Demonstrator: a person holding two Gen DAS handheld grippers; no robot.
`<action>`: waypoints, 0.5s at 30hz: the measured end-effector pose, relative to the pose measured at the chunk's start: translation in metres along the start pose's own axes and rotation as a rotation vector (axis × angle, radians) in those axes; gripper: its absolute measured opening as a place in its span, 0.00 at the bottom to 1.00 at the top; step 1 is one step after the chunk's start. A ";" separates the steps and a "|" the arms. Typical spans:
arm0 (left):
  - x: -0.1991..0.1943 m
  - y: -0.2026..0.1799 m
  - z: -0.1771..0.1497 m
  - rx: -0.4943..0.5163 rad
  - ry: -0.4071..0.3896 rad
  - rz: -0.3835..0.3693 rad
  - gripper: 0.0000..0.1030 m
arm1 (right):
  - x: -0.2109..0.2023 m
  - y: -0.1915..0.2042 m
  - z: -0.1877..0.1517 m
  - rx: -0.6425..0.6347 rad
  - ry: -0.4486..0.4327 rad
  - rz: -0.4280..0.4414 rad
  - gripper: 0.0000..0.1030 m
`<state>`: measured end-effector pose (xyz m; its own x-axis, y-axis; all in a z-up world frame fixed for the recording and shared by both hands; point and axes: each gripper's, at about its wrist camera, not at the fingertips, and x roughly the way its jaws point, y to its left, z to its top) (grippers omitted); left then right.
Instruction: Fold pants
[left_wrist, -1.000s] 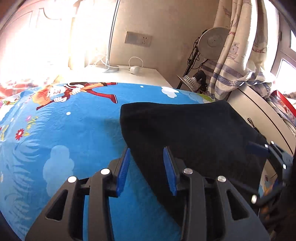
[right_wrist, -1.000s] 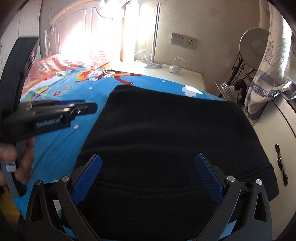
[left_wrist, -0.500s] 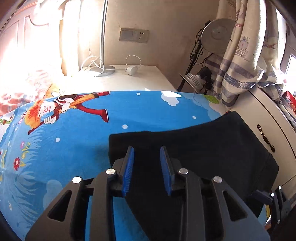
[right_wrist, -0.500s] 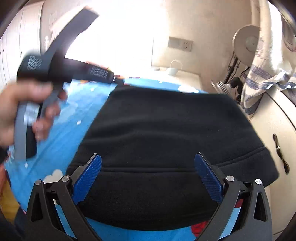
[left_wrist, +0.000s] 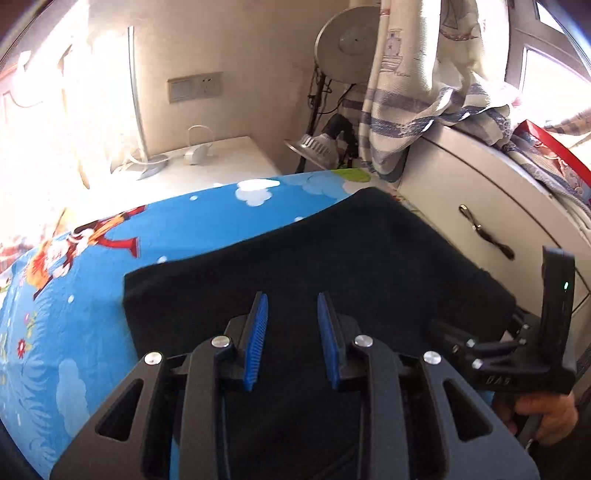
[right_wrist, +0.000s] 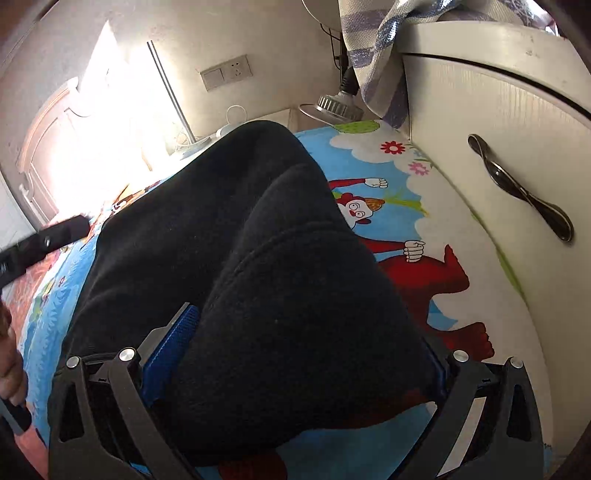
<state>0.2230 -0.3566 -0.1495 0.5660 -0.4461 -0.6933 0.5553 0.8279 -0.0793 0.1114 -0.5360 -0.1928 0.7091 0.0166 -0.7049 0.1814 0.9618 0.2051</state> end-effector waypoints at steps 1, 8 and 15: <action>0.014 -0.008 0.018 0.007 0.017 -0.036 0.30 | -0.001 0.002 -0.002 -0.002 -0.005 -0.006 0.95; 0.137 -0.074 0.071 0.158 0.189 -0.039 0.20 | 0.000 -0.003 0.000 0.007 0.000 -0.004 0.95; 0.136 -0.075 0.066 0.168 0.176 -0.025 0.20 | 0.001 -0.005 -0.001 0.022 -0.005 0.022 0.95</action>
<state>0.2977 -0.5018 -0.1905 0.4436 -0.3874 -0.8082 0.6698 0.7424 0.0117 0.1104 -0.5410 -0.1947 0.7167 0.0360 -0.6964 0.1806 0.9550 0.2352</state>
